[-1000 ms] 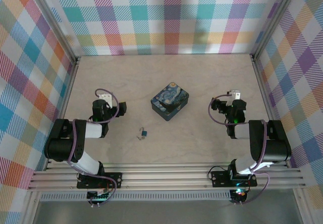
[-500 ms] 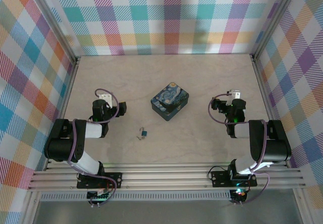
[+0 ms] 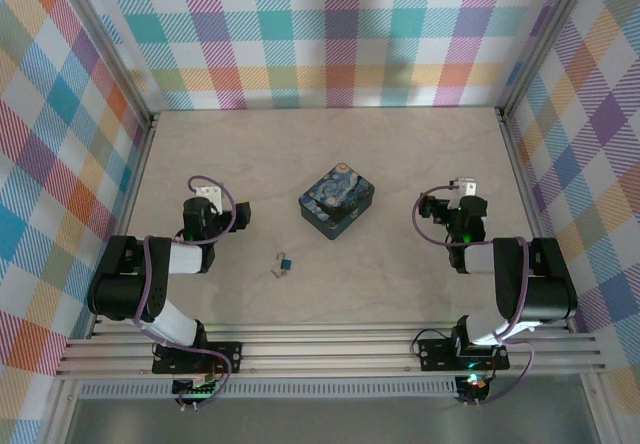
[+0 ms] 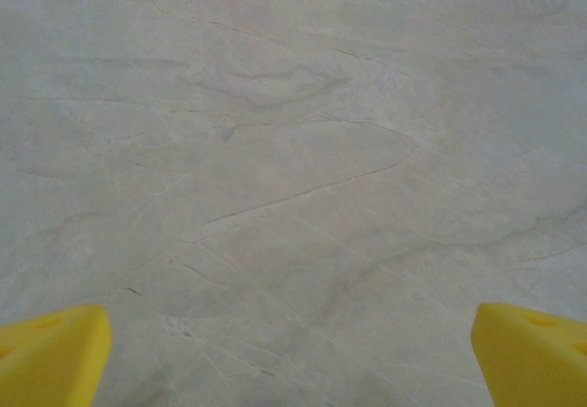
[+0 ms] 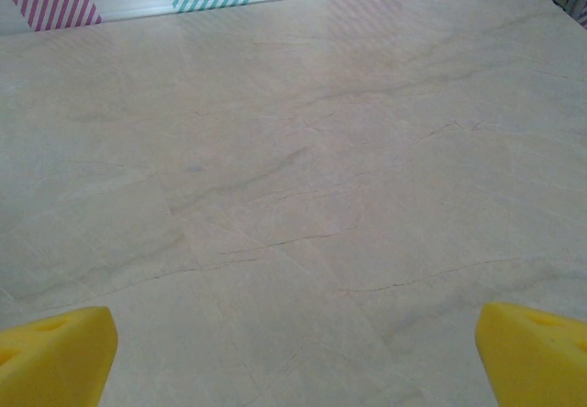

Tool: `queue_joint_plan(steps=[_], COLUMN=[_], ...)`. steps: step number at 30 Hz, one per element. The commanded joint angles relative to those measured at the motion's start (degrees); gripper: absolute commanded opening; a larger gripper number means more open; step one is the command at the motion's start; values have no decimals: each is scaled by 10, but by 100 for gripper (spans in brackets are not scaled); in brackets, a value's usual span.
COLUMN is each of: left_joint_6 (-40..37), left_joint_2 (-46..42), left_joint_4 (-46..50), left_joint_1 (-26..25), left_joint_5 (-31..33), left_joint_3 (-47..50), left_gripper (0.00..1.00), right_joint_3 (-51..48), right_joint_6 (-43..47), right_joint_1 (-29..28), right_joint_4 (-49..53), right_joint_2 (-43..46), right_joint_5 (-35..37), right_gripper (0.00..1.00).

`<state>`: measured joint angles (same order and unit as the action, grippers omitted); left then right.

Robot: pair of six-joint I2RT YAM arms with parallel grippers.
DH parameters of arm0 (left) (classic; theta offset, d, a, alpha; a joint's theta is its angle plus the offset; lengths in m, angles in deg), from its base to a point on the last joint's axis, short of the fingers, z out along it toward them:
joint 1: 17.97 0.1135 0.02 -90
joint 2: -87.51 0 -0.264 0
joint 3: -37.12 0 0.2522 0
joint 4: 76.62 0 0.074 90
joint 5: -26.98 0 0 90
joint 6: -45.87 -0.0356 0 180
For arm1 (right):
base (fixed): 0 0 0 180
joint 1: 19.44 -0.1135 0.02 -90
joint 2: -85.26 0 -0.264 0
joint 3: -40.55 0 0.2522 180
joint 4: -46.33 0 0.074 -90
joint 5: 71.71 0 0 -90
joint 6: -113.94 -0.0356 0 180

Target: Unlock the padlock with the key

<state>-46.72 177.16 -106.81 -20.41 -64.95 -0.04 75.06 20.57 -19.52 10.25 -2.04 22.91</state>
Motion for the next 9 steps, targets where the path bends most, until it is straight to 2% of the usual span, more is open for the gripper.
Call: queue_joint_plan(steps=[1, 9], left_joint_6=[3, 4], left_joint_2=[2, 2], left_joint_4=[-23, -23], left_joint_1=[5, 5], left_joint_5=[-2, -2], left_joint_3=[-9, -9], left_gripper=[100, 100], right_joint_3=[15, 14], right_joint_6=[6, 6], right_joint_1=[-4, -4], right_joint_4=[1, 0], right_joint_2=[-5, -4], right_joint_5=[5, 4], right_gripper=[100, 100])
